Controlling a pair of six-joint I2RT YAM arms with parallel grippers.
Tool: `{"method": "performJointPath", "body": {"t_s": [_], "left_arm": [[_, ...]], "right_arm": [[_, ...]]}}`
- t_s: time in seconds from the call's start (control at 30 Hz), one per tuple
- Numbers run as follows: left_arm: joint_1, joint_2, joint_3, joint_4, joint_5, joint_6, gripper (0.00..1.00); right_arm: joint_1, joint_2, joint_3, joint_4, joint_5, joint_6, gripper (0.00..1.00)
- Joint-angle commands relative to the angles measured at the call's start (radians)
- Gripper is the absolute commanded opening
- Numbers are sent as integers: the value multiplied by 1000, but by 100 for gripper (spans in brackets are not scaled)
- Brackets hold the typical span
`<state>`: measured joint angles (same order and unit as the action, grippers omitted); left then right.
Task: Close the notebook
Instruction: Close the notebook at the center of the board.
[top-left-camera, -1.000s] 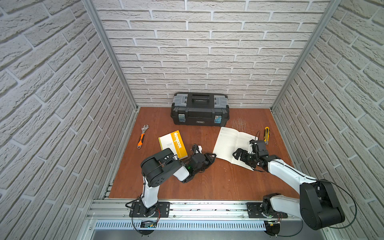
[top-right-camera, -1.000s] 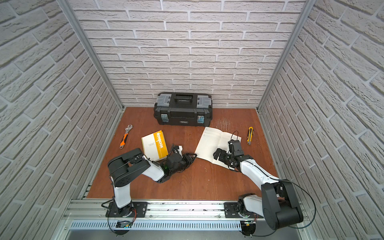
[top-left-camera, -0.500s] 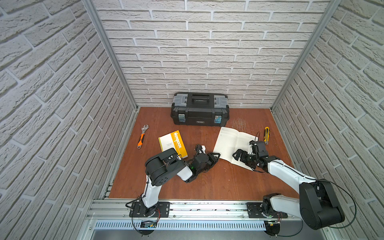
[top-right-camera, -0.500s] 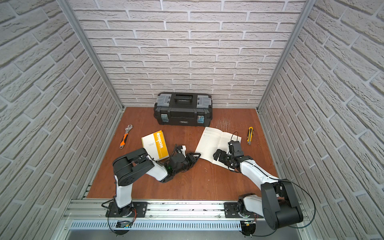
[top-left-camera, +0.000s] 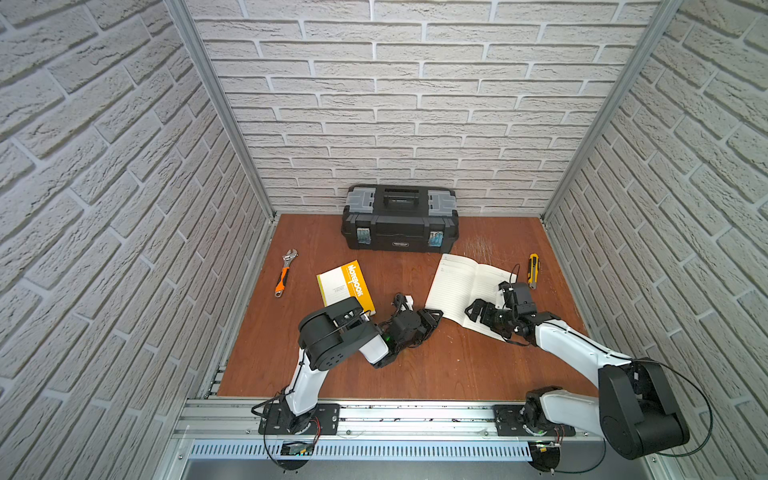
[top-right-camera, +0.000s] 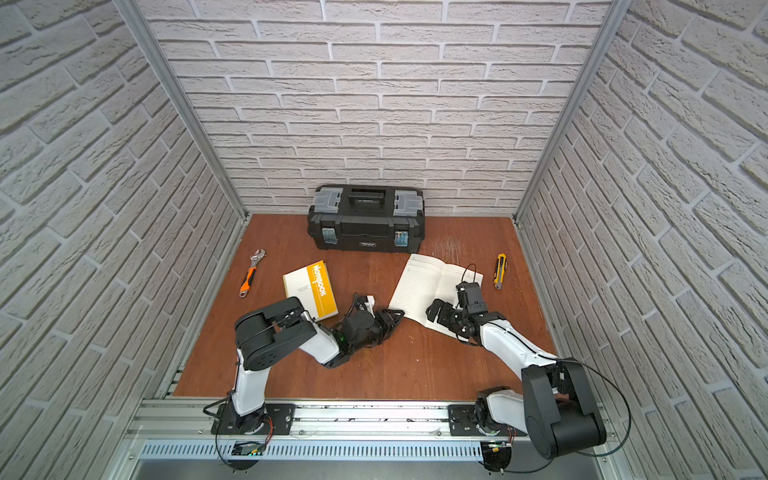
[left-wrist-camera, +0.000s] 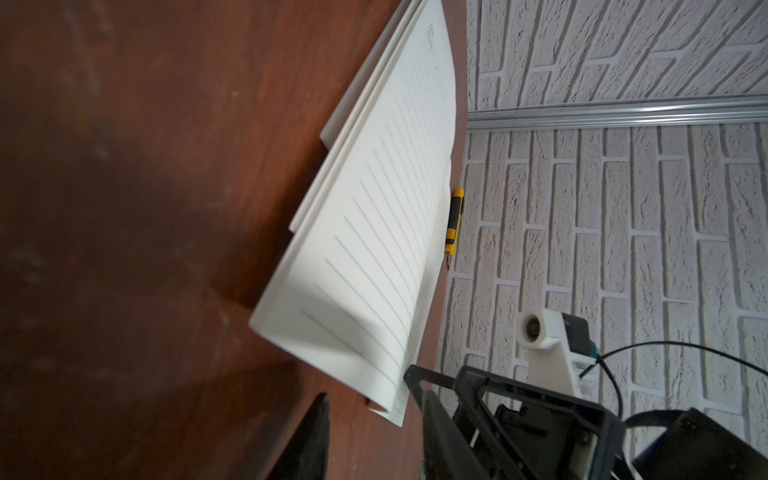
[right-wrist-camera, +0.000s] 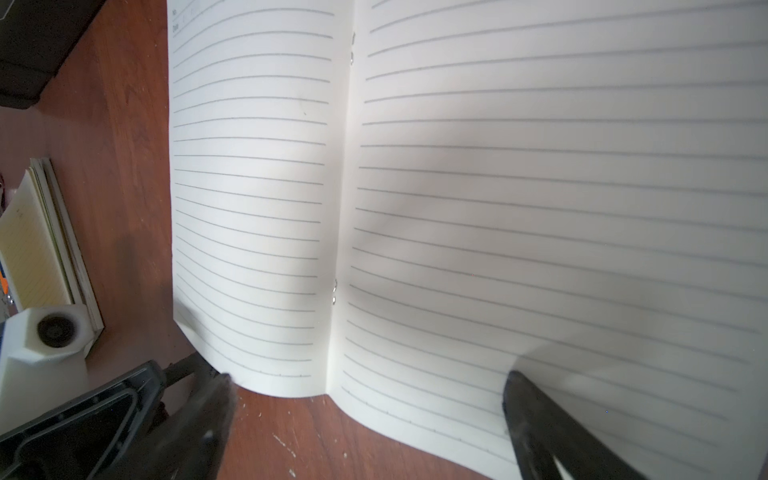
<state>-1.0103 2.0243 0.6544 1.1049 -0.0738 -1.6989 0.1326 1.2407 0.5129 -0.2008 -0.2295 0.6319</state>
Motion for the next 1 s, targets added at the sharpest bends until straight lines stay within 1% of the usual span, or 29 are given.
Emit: {"method": "performJointPath", "body": {"t_s": [0.0,0.3,0.4,0.5,0.57,0.6,0.67,0.73,0.97], "left_arm": [[-7,17,13,95,-21,-30,37],[-6,26,31,87,-35,-7,36],[-7,34,43,93,-43,-1,24],[-7,43,59,91,-43,5,17],[-7,40,61,84,-45,11,9],[-6,36,61,82,-44,11,6],[-7,25,55,74,-45,16,4],[-7,16,52,70,-47,19,0],[-16,15,69,53,-32,18,0]], "right_arm": [[-7,-12,-9,20,-8,2,100],[-7,-4,-11,28,-17,0,100],[-8,1,-15,35,-22,1,100],[-9,5,-14,41,-24,1,100],[-7,9,-18,47,-27,3,100],[-8,10,-18,48,-30,4,100],[-8,15,-18,51,-28,2,100],[-9,20,-17,56,-31,3,100],[-7,23,-16,60,-40,3,100]]}}
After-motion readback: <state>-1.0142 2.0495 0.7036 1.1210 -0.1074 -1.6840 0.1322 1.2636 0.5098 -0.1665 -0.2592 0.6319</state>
